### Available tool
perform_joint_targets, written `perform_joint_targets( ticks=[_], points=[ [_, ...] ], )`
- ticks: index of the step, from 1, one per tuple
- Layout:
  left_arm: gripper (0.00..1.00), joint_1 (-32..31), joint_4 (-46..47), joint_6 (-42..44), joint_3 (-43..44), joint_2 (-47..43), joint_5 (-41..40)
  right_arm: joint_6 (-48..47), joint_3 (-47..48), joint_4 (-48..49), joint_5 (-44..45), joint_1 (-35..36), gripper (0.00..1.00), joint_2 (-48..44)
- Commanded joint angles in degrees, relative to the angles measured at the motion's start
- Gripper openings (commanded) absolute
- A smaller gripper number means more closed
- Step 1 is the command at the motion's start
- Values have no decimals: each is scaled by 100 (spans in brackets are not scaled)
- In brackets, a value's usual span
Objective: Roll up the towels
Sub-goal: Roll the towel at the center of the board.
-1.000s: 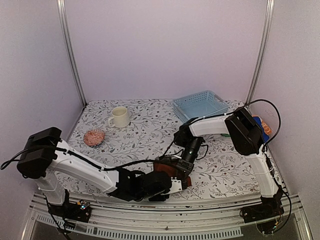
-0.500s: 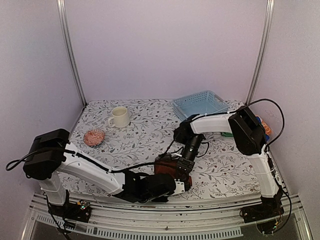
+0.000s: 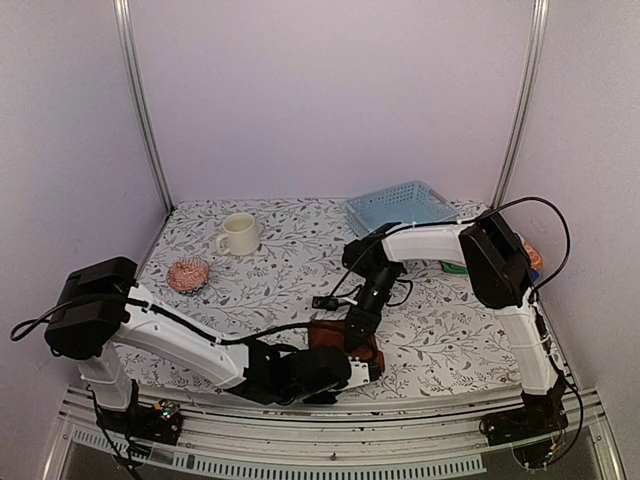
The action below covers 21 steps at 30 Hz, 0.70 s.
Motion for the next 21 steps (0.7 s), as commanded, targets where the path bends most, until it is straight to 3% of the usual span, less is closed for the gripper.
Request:
perform_joint_targets(
  ticks=[1,6,21],
  points=[
    [16,-11,-239,-249,4,-317,404,536,-152,526,816,-166,32,372],
    [15,2,-283,-430,-1,-569,1047,883,-179,731,1304,-391,31,466],
    [9,883,-658,-1003,283,11,2830,234,-200,360,285,-461,33,-367]
  ],
)
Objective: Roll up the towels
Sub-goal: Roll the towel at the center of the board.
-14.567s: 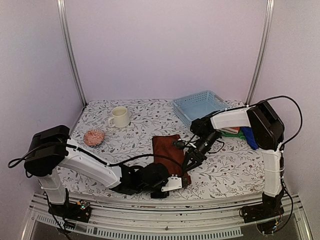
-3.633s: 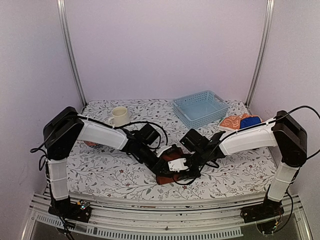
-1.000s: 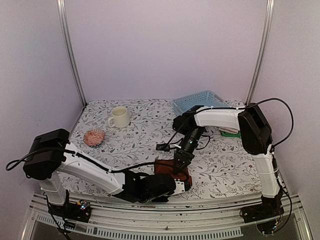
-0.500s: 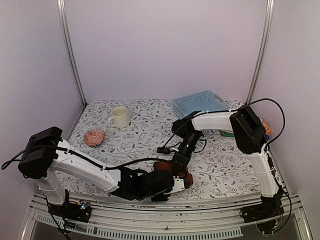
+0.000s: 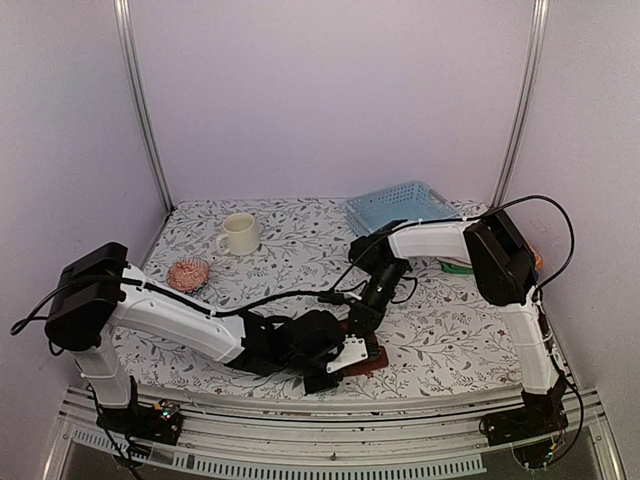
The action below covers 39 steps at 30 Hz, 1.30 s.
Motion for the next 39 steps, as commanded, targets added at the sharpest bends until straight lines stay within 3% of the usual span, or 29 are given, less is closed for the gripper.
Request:
perform_joint_targets(
  ticks=[1,9,19,21,22,23,24,29,32,36,39],
  points=[
    [9,189,-293,-284,67,192,861,-368,4,99,290,-292,34,-447],
    [9,578,-648,-536,342,363,1727,-500,124,191,175,-1009,39,-2166],
    [11,1227,-1136,-1173,939,1106,3384,-509,-1917,2218,1252,-1170,44,-4848],
    [11,1340,-1186,-1264,1043,1208,3595,-362,-2182,2788,1781,-1165,57,-5250],
    [11,1395,-1217,-1307,1090,1264,3677,-265,-2292,3124,2126,-1169,70,-5418],
    [11,1454,-1251,-1343,1135,1314,3729,-94,-2401,3447,2527,-1178,92,-5533],
    [11,1501,-1288,-1374,1177,1356,3764,184,-2445,3642,2709,-1211,100,-5604],
    [11,1703,-1516,-1454,1369,1617,3920,-359,-2343,2687,1385,-1293,98,-5605],
    [11,1769,-1604,-1498,1445,1730,4036,-1055,-2633,2161,529,-1119,86,-5632],
    [11,1822,-1631,-1609,1468,1801,4029,-1571,-3047,1991,1111,-379,70,-5546],
    [12,1841,-1653,-1664,1458,1805,3941,-1853,-3580,2153,1653,150,64,-5525]
  ],
)
